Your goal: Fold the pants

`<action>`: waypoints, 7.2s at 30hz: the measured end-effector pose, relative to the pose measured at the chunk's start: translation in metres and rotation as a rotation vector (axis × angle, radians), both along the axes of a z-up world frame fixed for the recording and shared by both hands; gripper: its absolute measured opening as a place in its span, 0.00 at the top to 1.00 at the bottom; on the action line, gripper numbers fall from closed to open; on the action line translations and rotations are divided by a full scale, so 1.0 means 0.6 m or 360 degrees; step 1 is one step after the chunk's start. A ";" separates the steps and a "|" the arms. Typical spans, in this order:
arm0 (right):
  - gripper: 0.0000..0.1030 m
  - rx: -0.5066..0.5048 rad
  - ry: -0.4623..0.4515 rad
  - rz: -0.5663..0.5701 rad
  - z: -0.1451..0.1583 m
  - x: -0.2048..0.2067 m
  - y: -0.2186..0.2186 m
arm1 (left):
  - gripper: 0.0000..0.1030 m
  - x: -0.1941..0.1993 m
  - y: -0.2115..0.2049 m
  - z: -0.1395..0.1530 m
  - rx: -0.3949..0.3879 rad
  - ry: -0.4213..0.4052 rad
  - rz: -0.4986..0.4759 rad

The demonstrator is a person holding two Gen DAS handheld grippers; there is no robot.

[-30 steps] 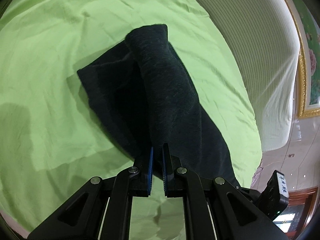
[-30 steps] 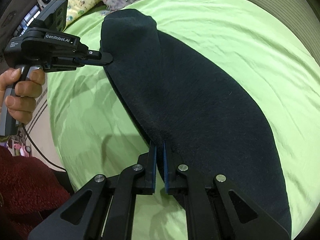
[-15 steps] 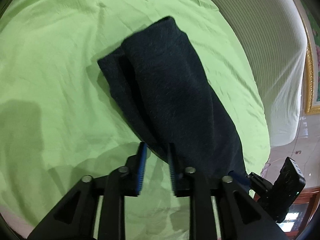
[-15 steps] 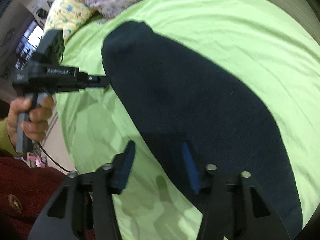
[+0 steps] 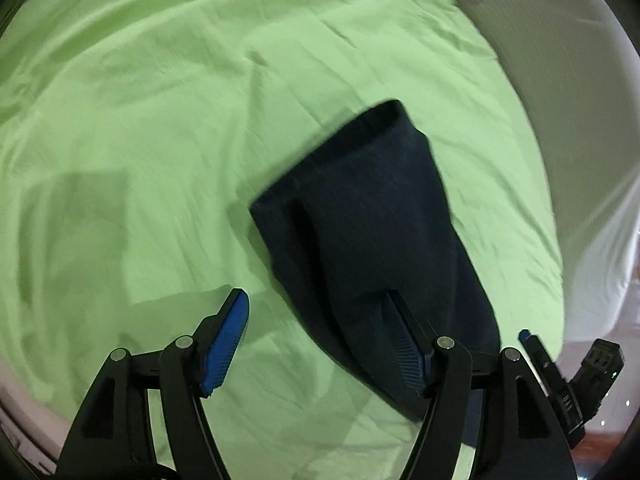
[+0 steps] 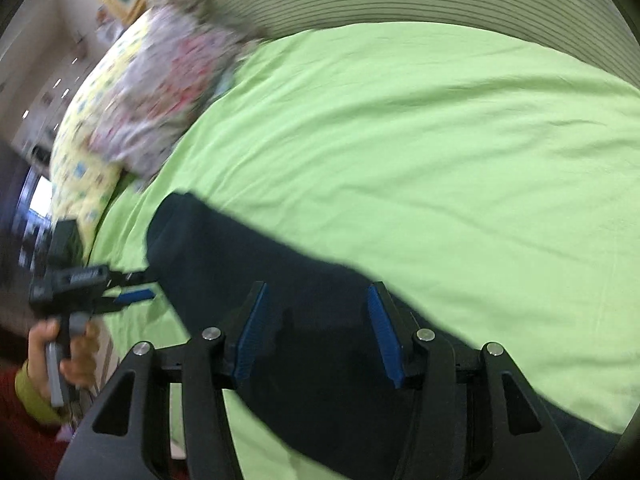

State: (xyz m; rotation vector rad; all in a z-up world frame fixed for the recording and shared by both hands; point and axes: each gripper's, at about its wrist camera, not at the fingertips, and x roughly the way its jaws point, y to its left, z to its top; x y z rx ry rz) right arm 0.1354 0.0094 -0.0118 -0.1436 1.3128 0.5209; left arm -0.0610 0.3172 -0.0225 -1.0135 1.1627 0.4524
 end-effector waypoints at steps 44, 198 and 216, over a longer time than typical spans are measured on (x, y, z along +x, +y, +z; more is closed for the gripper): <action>0.95 0.0064 -0.0044 0.0185 0.012 0.019 0.041 | 0.84 -0.059 0.014 0.071 -0.0026 -0.0795 -0.0244; 0.87 0.0545 -0.0079 -0.0667 0.069 -0.218 -0.276 | 0.88 0.295 -0.482 0.009 -0.0254 -0.0479 -0.1856; 0.56 0.0387 0.0117 -0.0508 0.038 -0.163 -0.175 | 0.81 0.216 -0.345 -0.028 -0.0233 -0.0354 -0.1445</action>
